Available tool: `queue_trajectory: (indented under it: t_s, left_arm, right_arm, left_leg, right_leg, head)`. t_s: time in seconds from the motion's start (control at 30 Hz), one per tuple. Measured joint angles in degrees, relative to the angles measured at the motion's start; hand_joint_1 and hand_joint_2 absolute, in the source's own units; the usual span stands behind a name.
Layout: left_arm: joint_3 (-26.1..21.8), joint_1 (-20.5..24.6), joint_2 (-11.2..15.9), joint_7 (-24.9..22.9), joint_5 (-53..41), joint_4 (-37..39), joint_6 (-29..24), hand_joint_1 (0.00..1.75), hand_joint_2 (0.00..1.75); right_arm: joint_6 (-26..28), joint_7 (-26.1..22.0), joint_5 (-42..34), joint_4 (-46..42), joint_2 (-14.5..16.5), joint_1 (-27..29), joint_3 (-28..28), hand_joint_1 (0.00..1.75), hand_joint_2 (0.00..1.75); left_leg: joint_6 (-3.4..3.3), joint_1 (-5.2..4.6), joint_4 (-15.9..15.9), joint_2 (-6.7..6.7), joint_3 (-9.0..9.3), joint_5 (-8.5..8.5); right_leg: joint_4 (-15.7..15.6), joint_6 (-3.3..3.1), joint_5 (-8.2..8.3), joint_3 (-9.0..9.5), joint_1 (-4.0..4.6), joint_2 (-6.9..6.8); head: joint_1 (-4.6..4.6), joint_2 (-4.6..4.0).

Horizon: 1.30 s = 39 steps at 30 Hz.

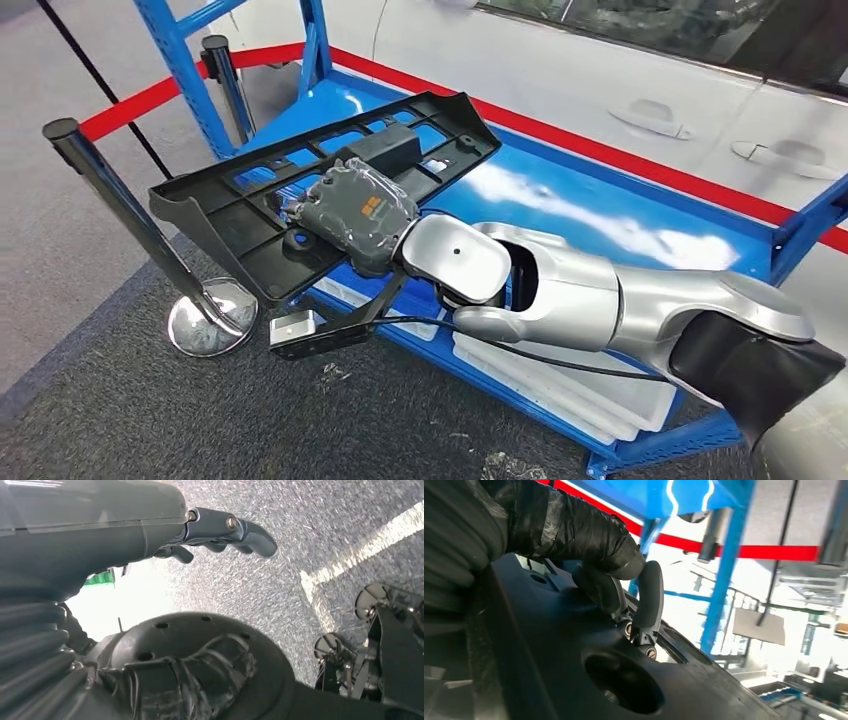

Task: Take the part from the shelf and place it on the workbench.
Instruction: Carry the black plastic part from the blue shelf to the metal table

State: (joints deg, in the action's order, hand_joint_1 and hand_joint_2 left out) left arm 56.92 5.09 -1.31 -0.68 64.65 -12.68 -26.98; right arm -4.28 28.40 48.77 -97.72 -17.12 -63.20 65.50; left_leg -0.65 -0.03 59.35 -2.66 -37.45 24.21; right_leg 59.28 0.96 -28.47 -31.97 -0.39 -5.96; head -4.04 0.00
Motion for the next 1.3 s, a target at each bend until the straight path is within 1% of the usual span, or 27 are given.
queue_trajectory:
  t_s: [0.03,0.1,0.13,0.17,0.2,0.23,0.27,0.3,0.37,0.43,0.5,0.53,0.6,0.67,0.73,0.77,0.8,0.87,0.93,0.97,1.03,1.1,1.17,1.2,1.23,1.27,1.3]
  left_arm:
    - [0.1,0.0,0.0,-0.1,-0.1,0.0,0.0,0.0,1.75]
    - [0.1,-0.1,0.0,-0.3,-0.3,0.0,-0.2,0.0,1.75]
    - [0.1,-0.1,0.1,-0.4,-0.4,0.0,-0.2,0.0,1.75]
    - [0.1,0.0,0.1,-0.5,-0.5,0.0,-0.3,0.0,1.75]
    - [0.1,0.0,0.1,-0.5,-0.6,0.0,-0.3,0.0,1.75]
    - [0.2,0.0,0.1,-0.6,-0.6,0.0,-0.3,0.0,1.75]
    - [0.2,0.0,0.1,-0.6,-0.6,0.0,-0.3,0.0,1.75]
    - [0.2,0.0,0.1,-0.6,-0.6,0.0,-0.3,0.0,1.75]
    - [0.2,0.0,0.1,-0.6,-0.7,0.0,-0.3,0.0,1.75]
    - [0.2,0.0,0.0,-0.6,-0.8,0.0,-0.3,0.0,1.75]
    - [0.2,-0.1,0.0,-0.7,-0.9,0.0,-0.3,0.0,1.75]
    - [0.2,-0.1,0.1,-0.7,-0.9,0.0,-0.3,0.0,1.75]
    - [0.2,-0.2,0.2,-0.8,-0.9,0.0,-0.3,0.0,1.75]
    - [0.2,-0.2,0.2,-0.9,-1.0,0.0,-0.3,0.0,1.75]
    - [0.3,-0.1,0.2,-1.0,-1.0,0.0,-0.3,0.0,1.75]
    - [0.3,-0.1,0.2,-1.0,-1.0,0.0,-0.4,0.0,1.75]
    - [0.3,-0.1,0.2,-1.1,-1.0,0.0,-0.4,0.0,1.75]
    - [0.3,0.0,0.2,-1.2,-1.0,0.0,-0.5,0.0,1.75]
    - [0.3,0.1,0.2,-1.3,-1.0,0.0,-0.5,0.0,1.75]
    - [0.3,0.1,0.2,-1.4,-1.0,0.0,-0.5,0.0,1.75]
    - [0.3,0.0,0.2,-1.5,-1.0,0.0,-0.6,0.0,1.75]
    - [0.4,0.0,0.3,-1.5,-1.1,0.0,-0.6,0.0,1.75]
    - [0.4,0.1,0.3,-1.5,-1.1,0.0,-0.6,0.0,1.75]
    - [0.5,0.1,0.3,-1.6,-1.1,0.0,-0.6,0.0,1.75]
    - [0.5,0.1,0.3,-1.6,-1.1,0.0,-0.6,0.0,1.75]
    - [0.6,0.1,0.3,-1.6,-1.1,0.0,-0.5,0.0,1.75]
    - [0.6,0.1,0.3,-1.7,-1.1,0.0,-0.5,0.0,1.75]
  right_arm:
    - [0.0,0.1,0.0,-0.1,0.0,0.0,-0.1,1.75,1.75]
    - [0.1,0.3,0.1,-0.4,-0.2,0.0,-0.4,1.75,1.75]
    - [0.1,0.4,0.1,-0.5,-0.3,0.0,-0.7,1.75,1.75]
    - [0.1,0.4,0.1,-0.6,-0.4,0.1,-0.8,1.75,1.75]
    - [0.2,0.5,0.1,-0.7,-0.5,0.2,-0.9,1.75,1.75]
    - [0.2,0.5,0.1,-0.8,-0.5,0.3,-0.9,1.75,1.75]
    - [0.2,0.5,0.1,-0.8,-0.6,0.4,-0.9,1.75,1.75]
    - [0.2,0.5,0.1,-0.8,-0.7,0.5,-0.9,1.75,1.75]
    - [0.2,0.5,0.1,-1.0,-0.8,0.4,-1.0,1.75,1.75]
    - [0.2,0.6,0.1,-1.2,-0.9,0.3,-1.3,1.75,1.75]
    - [0.2,0.6,0.1,-1.3,-0.9,0.3,-1.4,1.75,1.75]
    - [0.2,0.6,0.1,-1.3,-0.9,0.3,-1.4,1.75,1.75]
    - [0.3,0.7,0.1,-1.4,-0.9,0.3,-1.4,1.75,1.75]
    - [0.3,0.7,0.1,-1.4,-0.9,0.4,-1.5,1.75,1.75]
    - [0.3,0.7,0.1,-1.4,-1.0,0.6,-1.5,1.75,1.75]
    - [0.3,0.7,0.1,-1.4,-1.0,0.6,-1.5,1.75,1.75]
    - [0.3,0.7,0.1,-1.5,-1.0,0.7,-1.5,1.75,1.75]
    - [0.3,0.7,0.1,-1.5,-1.0,0.7,-1.5,1.75,1.75]
    - [0.3,0.8,0.0,-1.7,-1.0,0.6,-1.5,1.75,1.75]
    - [0.4,0.8,0.0,-1.7,-1.0,0.6,-1.6,1.75,1.75]
    - [0.4,0.8,-0.1,-1.8,-1.0,0.6,-1.6,1.75,1.75]
    - [0.4,0.9,-0.1,-1.9,-1.1,0.7,-1.7,1.75,1.75]
    - [0.5,0.9,-0.2,-1.9,-1.2,0.7,-1.8,1.75,1.75]
    - [0.5,0.9,-0.2,-1.9,-1.3,0.9,-1.8,1.75,1.75]
    - [0.5,0.9,-0.3,-1.9,-1.3,1.1,-1.9,1.75,1.75]
    - [0.5,1.0,-0.3,-1.9,-1.3,1.2,-1.9,1.75,1.75]
    - [0.5,1.0,-0.3,-1.9,-1.3,1.4,-1.9,1.75,1.75]
  left_leg:
    - [-0.27,0.1,-0.2,0.7,0.07,-0.08]
    - [-0.92,0.32,-0.6,1.89,0.32,-0.24]
    - [-1.13,0.34,-0.7,2.46,0.35,-0.23]
    - [-1.33,0.31,-0.7,3.1,0.36,-0.2]
    - [-1.46,0.28,-0.6,3.81,0.39,-0.16]
    - [-1.51,0.24,-0.6,4.59,0.44,-0.11]
    - [-1.54,0.21,-0.5,5.41,0.53,-0.06]
    - [-1.52,0.21,-0.5,6.25,0.68,-0.01]
    - [-1.37,0.15,-0.4,7.76,0.83,0.11]
    - [-0.99,0.25,-0.3,8.95,0.56,0.06]
    - [-0.3,0.46,-0.5,10.1,0.25,-0.21]
    - [0.05,0.44,-0.4,9.96,0.1,-0.15]
    - [0.69,0.22,2.1,7.72,-1.14,1.44]
    - [1.25,0.46,8.7,4.65,-4.37,4.56]
    - [1.72,0.9,14.4,3.51,-7.33,6.22]
    - [1.92,1.09,14.3,3.21,-7.38,5.57]
    - [2.08,1.25,12.3,2.83,-6.38,4.13]
    - [2.21,1.14,4.9,0.8,-2.38,0.86]
    - [1.63,0.79,0.6,-0.59,-0.17,-0.13]
    - [1.21,0.57,0.3,-0.49,-0.12,0.11]
    - [0.38,0.71,0.1,0.84,-0.28,-0.02]
    - [-0.33,0.86,-0.1,2.03,-0.14,-0.18]
    - [-0.81,0.85,-0.2,3.18,-0.08,-0.2]
    - [-0.94,0.77,-0.2,3.84,-0.07,-0.18]
    - [-1.01,0.68,-0.2,4.55,-0.05,-0.16]
    - [-1.04,0.61,-0.2,5.34,-0.01,-0.14]
    - [-1.04,0.57,-0.2,6.18,0.05,-0.13]
  right_leg:
    - [0.3,0.26,-0.45,0.02,-0.09,0.47]
    - [3.8,0.62,-2.72,-1.45,-0.41,3.08]
    - [7.2,0.66,-4.35,-3.12,-0.49,4.62]
    - [11.1,0.67,-5.86,-5.21,-0.49,5.42]
    - [14.4,0.68,-6.7,-7.12,-0.45,5.78]
    - [16.1,0.65,-6.48,-8.32,-0.42,5.92]
    - [15.5,0.54,-5.18,-8.56,-0.39,6.01]
    - [12.7,0.32,-2.91,-7.68,-0.36,6.27]
    - [5.1,-0.3,1.29,-4.83,-0.34,8.08]
    - [1.0,-0.7,2.5,-3.04,-0.28,9.59]
    - [0.2,-0.96,2.37,-2.52,-0.27,9.04]
    - [-0.2,-1.16,2.53,-2.25,-0.35,8.4]
    - [-1.0,-1.66,2.81,-1.57,-0.71,7.08]
    - [-1.2,-1.99,2.73,-1.18,-0.69,5.76]
    - [-1.2,-2.07,2.5,-0.99,-0.7,4.43]
    - [-1.1,-1.98,2.34,-0.88,-0.77,3.76]
    - [-1.0,-1.8,2.12,-0.76,-0.88,3.15]
    - [-0.4,-1.13,1.42,-0.57,-0.93,1.95]
    - [0.1,-0.35,0.78,-0.51,-0.6,1.01]
    - [0.1,-0.02,0.64,-0.45,-0.38,0.56]
    - [0.0,0.52,0.34,-0.19,-0.42,-0.08]
    - [2.3,0.88,-1.45,-1.01,-0.68,1.71]
    - [8.8,0.82,-4.73,-4.1,-0.68,4.58]
    - [12.6,0.73,-6.05,-6.13,-0.61,5.33]
    - [15.2,0.64,-6.51,-7.68,-0.53,5.7]
    - [15.9,0.5,-5.92,-8.4,-0.49,5.9]
    - [14.4,0.3,-4.26,-8.06,-0.47,6.1]
  head:
    - [-0.06,0.0]
    - [-0.21,0.0]
    - [-0.29,0.0]
    - [-0.33,0.0]
    - [-0.38,0.0]
    - [-0.38,0.0]
    - [-0.38,0.0]
    - [-0.39,0.0]
    - [-0.35,0.0]
    - [-0.31,0.0]
    - [-0.31,0.0]
    - [-0.32,0.0]
    - [-0.1,0.0]
    - [0.09,0.0]
    - [0.1,0.0]
    - [0.1,0.0]
    - [0.1,0.0]
    - [0.18,0.0]
    - [0.15,0.0]
    - [0.11,0.0]
    - [-0.08,0.0]
    - [-0.23,0.0]
    - [-0.46,0.0]
    - [-0.5,0.0]
    - [-0.52,0.0]
    - [-0.51,0.0]
    - [-0.51,0.0]
